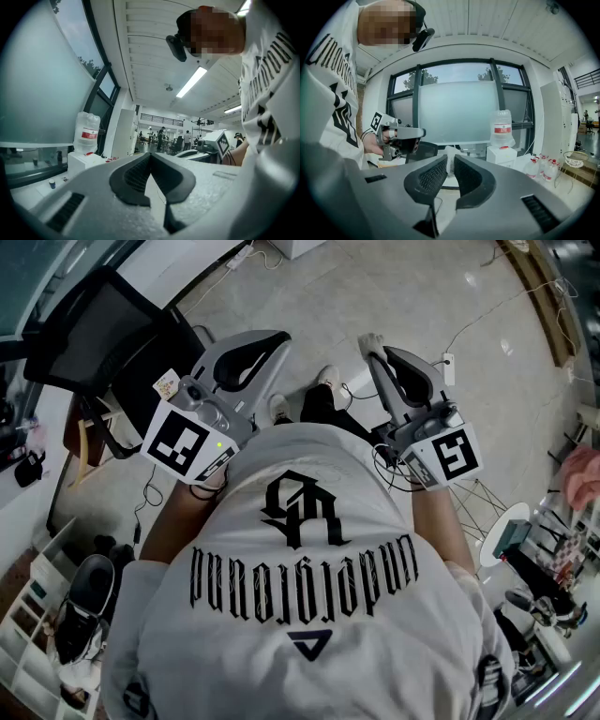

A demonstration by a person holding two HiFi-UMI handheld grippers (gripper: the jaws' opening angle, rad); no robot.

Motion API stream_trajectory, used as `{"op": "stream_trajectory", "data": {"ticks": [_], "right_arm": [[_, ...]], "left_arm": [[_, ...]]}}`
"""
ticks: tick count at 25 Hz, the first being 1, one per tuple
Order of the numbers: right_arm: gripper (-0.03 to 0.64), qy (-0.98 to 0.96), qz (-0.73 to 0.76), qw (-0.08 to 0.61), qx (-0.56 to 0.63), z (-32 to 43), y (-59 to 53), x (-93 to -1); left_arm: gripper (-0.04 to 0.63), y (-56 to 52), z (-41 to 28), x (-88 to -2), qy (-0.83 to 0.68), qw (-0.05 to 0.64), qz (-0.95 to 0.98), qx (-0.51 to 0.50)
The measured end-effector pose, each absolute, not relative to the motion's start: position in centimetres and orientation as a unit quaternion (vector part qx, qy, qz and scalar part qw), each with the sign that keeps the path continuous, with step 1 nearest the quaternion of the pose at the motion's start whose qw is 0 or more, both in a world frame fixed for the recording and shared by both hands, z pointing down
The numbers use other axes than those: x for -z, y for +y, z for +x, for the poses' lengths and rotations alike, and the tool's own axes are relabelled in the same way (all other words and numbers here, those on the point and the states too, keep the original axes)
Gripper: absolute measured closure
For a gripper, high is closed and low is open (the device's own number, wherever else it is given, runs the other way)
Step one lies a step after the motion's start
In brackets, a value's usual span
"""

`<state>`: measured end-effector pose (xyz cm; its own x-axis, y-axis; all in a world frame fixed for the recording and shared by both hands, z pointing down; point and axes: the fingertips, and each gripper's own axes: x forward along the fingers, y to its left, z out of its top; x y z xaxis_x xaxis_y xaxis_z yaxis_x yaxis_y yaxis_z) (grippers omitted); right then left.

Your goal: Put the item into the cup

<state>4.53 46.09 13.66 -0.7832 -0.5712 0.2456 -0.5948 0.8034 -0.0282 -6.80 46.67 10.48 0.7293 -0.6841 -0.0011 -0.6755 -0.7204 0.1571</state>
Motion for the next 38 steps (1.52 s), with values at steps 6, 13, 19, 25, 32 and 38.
{"op": "stream_trajectory", "data": {"ticks": [6, 13, 19, 25, 32, 38], "right_arm": [[0.565, -0.941, 0.315, 0.113, -0.053, 7.1, 44.3, -13.9], [0.565, -0.942, 0.309, 0.12, -0.043, 9.9, 41.3, -14.5], [0.563, -0.94, 0.318, 0.119, -0.034, 13.1, 37.0, -14.4], [0.563, -0.943, 0.314, 0.106, -0.032, 16.9, 32.1, -13.8], [0.563, -0.945, 0.307, 0.105, -0.044, 20.0, 27.9, -14.4], [0.563, -0.942, 0.316, 0.097, -0.057, 20.5, 25.8, -15.4]], "left_arm": [[0.581, 45.2, -4.6, -10.9, -0.362, 0.077, 0.929, 0.022], [0.581, 42.2, -1.2, -11.4, -0.355, 0.087, 0.931, 0.014], [0.581, 38.5, 0.8, -11.6, -0.362, 0.087, 0.928, 0.005], [0.581, 34.1, 3.1, -11.4, -0.381, 0.073, 0.922, -0.008], [0.581, 30.6, 6.7, -11.3, -0.385, 0.077, 0.92, -0.017], [0.581, 29.0, 7.7, -12.3, -0.367, 0.081, 0.926, -0.031]]}}
